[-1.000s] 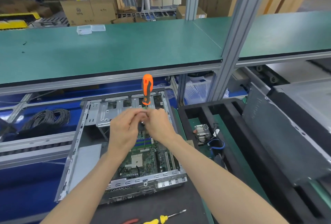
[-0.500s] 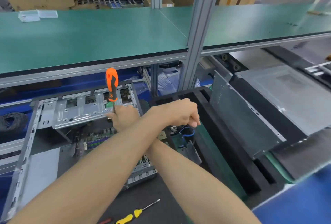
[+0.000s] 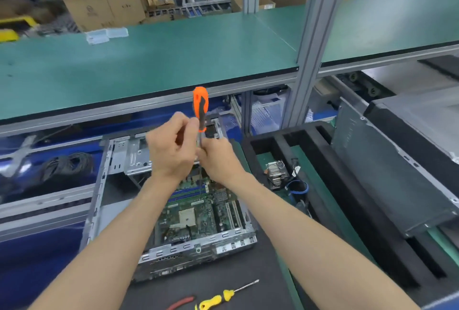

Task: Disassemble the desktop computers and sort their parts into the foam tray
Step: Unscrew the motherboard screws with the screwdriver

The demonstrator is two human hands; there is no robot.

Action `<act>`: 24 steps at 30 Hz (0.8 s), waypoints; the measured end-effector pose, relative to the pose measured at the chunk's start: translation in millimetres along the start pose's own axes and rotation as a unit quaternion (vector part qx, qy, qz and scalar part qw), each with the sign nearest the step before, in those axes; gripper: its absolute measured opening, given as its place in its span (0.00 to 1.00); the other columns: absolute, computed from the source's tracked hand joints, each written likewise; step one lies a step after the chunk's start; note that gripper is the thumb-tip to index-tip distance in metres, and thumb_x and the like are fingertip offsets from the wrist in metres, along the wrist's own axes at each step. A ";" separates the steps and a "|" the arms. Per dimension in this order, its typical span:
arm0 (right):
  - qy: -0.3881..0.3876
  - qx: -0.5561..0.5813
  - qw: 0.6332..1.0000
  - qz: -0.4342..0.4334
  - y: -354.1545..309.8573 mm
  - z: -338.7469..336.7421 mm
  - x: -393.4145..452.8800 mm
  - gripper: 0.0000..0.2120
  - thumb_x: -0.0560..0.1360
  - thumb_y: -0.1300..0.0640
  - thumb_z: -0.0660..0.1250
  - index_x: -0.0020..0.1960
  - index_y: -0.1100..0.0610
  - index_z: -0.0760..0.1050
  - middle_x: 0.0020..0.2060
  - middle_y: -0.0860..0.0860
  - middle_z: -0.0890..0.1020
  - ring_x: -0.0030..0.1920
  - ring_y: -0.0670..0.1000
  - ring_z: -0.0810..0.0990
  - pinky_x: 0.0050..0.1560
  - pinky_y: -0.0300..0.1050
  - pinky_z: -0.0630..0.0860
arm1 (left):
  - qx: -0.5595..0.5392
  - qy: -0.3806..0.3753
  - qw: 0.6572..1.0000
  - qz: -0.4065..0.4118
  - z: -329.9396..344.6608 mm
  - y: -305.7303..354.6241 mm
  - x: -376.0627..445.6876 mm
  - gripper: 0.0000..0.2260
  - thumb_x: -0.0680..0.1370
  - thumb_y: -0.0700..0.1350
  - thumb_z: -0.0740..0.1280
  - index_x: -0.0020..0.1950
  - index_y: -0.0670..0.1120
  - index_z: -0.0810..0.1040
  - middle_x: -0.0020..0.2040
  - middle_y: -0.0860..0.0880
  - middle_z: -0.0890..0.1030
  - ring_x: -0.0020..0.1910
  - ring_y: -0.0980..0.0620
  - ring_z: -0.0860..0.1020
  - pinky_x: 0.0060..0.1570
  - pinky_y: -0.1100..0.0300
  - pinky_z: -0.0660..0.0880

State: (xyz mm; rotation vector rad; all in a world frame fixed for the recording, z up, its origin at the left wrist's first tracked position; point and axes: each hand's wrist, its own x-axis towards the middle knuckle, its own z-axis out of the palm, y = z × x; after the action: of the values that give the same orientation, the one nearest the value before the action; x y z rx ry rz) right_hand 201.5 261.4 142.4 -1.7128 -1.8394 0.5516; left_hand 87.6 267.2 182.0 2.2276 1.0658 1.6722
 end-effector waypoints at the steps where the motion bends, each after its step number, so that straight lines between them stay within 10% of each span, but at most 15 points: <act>1: 0.013 0.006 1.000 -0.007 -0.9 -0.3 3.2 0.16 0.83 0.55 0.62 0.40 0.62 0.72 0.35 0.58 0.78 0.41 0.61 0.74 0.39 0.52 0.68 | -0.010 0.020 0.997 -0.069 -4.2 -10.3 -5.9 0.15 0.81 0.41 0.62 0.34 0.41 0.71 0.27 0.49 0.70 0.27 0.54 0.68 0.28 0.64 0.61; 11: 0.002 -0.032 0.999 -0.006 -0.1 -7.7 6.3 0.17 0.84 0.53 0.61 0.46 0.65 0.77 0.42 0.62 0.82 0.49 0.62 0.76 0.51 0.58 0.73 | -0.023 -0.291 0.900 -0.324 8.3 -78.8 -69.8 0.09 0.75 0.41 0.74 0.54 0.49 0.86 0.47 0.55 0.87 0.45 0.61 0.83 0.53 0.58 0.80; 19: -0.015 -0.080 0.996 -0.019 4.4 -5.4 2.1 0.17 0.85 0.52 0.59 0.48 0.65 0.77 0.44 0.61 0.81 0.49 0.62 0.74 0.49 0.56 0.71 | 0.020 -0.278 0.918 -0.281 24.8 -78.5 -72.1 0.06 0.75 0.45 0.75 0.51 0.48 0.88 0.42 0.51 0.87 0.41 0.49 0.84 0.48 0.54 0.78; 24: -0.004 -0.061 0.998 -0.006 10.8 0.2 2.1 0.17 0.85 0.53 0.59 0.47 0.64 0.77 0.43 0.60 0.81 0.48 0.62 0.74 0.48 0.55 0.72 | 0.015 -0.263 0.925 -0.274 31.3 -85.5 -78.4 0.05 0.75 0.45 0.75 0.50 0.50 0.88 0.34 0.56 0.85 0.27 0.62 0.73 0.35 0.64 0.69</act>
State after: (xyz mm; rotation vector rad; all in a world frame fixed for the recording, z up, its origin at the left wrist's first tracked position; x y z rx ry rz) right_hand 209.6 264.5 135.6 -1.7782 -1.9231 0.4498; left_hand 68.2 290.1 65.7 1.9542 1.3769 0.7761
